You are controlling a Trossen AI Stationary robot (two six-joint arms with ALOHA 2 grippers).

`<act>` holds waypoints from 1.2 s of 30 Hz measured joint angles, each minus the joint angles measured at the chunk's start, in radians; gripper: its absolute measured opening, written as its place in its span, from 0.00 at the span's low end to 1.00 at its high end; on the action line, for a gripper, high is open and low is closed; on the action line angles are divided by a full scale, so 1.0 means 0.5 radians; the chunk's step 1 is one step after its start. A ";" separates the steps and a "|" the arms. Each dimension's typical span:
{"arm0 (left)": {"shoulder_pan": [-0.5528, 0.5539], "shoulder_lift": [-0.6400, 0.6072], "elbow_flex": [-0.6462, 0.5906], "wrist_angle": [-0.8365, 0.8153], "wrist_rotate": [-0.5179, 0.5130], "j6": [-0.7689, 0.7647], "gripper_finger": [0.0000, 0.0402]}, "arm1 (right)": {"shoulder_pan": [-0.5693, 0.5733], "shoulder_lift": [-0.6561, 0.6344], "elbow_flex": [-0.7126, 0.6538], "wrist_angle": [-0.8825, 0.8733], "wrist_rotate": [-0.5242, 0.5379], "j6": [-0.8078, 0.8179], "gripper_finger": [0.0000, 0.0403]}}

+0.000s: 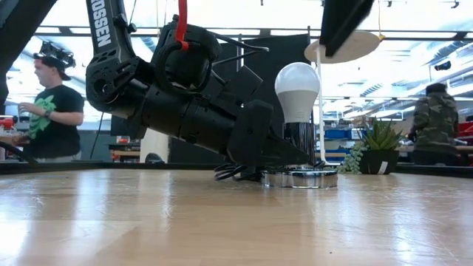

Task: Screw lightbulb
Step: Insert the lightbulb into the lamp

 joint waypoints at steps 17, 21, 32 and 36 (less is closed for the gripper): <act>-0.001 -0.002 0.002 -0.024 0.007 0.025 0.49 | 0.091 -0.245 -1.221 1.568 0.233 -0.059 0.93; -0.001 -0.002 0.004 -0.036 0.015 0.049 0.49 | 0.008 -0.242 -1.281 1.722 0.249 -0.175 0.93; -0.002 -0.002 0.001 -0.037 0.023 0.047 0.49 | -0.052 -0.242 -1.206 1.769 0.046 -0.318 0.93; -0.003 -0.002 0.001 -0.040 0.030 0.043 0.49 | 0.026 -0.241 -1.157 1.660 0.025 -0.223 0.93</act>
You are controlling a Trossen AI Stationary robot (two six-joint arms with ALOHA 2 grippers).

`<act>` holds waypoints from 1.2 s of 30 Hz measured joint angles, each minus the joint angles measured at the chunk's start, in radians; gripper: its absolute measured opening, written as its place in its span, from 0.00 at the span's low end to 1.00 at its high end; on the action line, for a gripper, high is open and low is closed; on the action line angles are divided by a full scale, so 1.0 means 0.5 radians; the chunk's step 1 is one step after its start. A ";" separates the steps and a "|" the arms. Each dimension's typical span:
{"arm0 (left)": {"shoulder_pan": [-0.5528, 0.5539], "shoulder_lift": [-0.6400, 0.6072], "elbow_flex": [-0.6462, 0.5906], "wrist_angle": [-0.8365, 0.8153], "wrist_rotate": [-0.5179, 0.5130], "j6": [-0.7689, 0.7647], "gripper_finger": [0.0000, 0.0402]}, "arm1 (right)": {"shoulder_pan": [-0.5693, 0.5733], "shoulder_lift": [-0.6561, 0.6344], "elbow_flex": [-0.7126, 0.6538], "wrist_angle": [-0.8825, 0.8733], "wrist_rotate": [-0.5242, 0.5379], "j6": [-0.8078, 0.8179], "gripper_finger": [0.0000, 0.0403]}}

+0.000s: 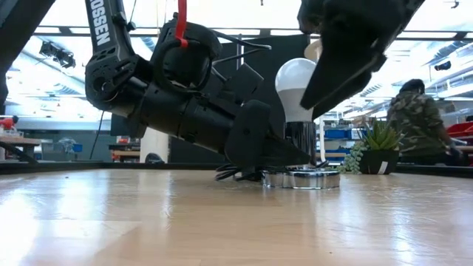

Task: Screw lightbulb
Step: Insert the lightbulb into the lamp

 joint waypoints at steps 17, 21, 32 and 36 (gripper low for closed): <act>0.002 0.001 -0.002 0.011 0.022 -0.039 0.49 | 0.030 0.001 0.029 -0.258 0.161 0.284 0.93; 0.003 0.001 -0.002 0.011 0.024 -0.039 0.49 | -0.059 0.001 0.028 -0.091 0.152 0.101 0.93; 0.003 0.001 -0.002 0.001 0.016 -0.042 0.49 | 0.107 0.003 0.026 0.101 -0.119 0.173 0.93; 0.005 0.002 -0.002 0.002 0.000 -0.044 0.49 | 0.182 0.003 0.027 0.010 -0.043 0.254 0.93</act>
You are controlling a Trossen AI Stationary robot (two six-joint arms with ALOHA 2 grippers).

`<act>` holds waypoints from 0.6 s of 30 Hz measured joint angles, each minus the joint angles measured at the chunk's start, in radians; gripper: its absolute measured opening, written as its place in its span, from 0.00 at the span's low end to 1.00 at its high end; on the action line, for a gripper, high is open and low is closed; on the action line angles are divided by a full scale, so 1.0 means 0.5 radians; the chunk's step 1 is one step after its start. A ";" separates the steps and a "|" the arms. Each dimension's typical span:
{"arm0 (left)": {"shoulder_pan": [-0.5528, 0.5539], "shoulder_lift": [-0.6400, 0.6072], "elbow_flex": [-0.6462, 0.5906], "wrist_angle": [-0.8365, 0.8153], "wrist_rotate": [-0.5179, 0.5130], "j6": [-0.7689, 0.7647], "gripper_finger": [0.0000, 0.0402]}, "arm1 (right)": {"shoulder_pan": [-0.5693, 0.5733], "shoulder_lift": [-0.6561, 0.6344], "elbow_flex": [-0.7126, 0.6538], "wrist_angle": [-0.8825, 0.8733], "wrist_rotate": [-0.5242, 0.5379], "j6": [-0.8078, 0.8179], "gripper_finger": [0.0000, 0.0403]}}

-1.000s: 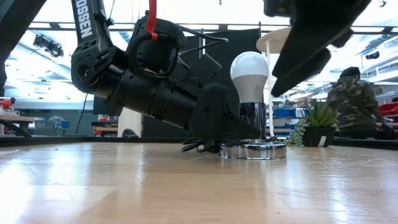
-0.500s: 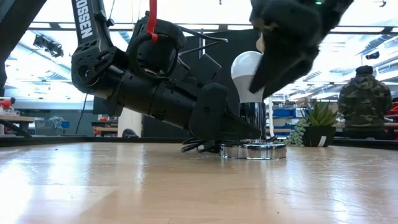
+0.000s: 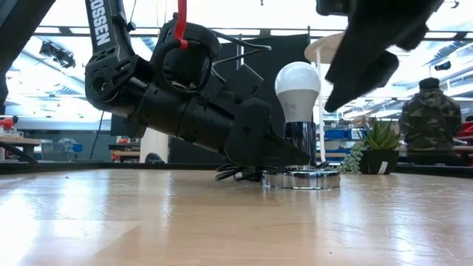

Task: Screw lightbulb
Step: Insert the lightbulb into the lamp

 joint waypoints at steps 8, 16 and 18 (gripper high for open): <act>0.000 0.001 0.000 0.001 0.000 0.000 0.49 | -0.172 0.002 -0.002 -0.261 0.204 0.128 0.93; 0.000 0.000 0.000 0.000 0.000 0.003 0.49 | -0.230 0.004 -0.002 0.026 -0.004 -0.132 0.93; -0.003 0.000 0.000 0.001 0.020 0.011 0.49 | -0.184 0.004 -0.002 0.027 -0.026 -0.086 0.93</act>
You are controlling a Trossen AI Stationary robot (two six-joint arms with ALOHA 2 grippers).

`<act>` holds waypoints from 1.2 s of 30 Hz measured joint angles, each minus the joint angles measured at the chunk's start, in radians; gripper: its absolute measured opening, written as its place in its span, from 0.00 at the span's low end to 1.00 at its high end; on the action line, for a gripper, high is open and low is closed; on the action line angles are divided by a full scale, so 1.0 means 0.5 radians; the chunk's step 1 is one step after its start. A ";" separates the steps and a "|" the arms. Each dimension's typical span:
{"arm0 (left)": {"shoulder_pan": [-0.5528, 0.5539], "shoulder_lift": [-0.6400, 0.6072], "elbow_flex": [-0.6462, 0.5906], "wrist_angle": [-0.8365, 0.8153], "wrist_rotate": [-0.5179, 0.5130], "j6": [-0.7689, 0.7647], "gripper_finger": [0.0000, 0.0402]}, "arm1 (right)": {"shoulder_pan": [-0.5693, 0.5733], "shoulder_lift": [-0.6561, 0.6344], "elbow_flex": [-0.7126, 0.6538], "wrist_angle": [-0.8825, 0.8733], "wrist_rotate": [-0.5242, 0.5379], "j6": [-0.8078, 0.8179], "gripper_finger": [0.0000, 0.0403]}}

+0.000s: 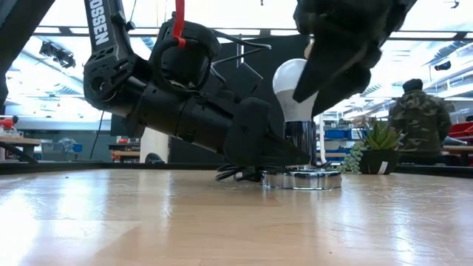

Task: Screw lightbulb
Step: Insert the lightbulb into the lamp

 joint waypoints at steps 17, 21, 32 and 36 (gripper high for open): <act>0.004 0.001 0.000 -0.002 -0.034 -0.012 0.49 | -0.001 0.001 0.000 -0.228 0.229 0.099 0.93; 0.004 0.001 0.000 -0.004 -0.028 -0.011 0.49 | -0.064 0.001 0.001 -0.060 0.181 -0.073 0.93; 0.004 0.000 0.002 -0.021 -0.016 -0.009 0.49 | 0.149 -0.005 0.007 0.149 -0.171 0.042 0.93; 0.004 0.000 0.002 -0.022 -0.030 -0.009 0.49 | 0.135 0.000 0.001 0.037 -0.084 0.042 0.93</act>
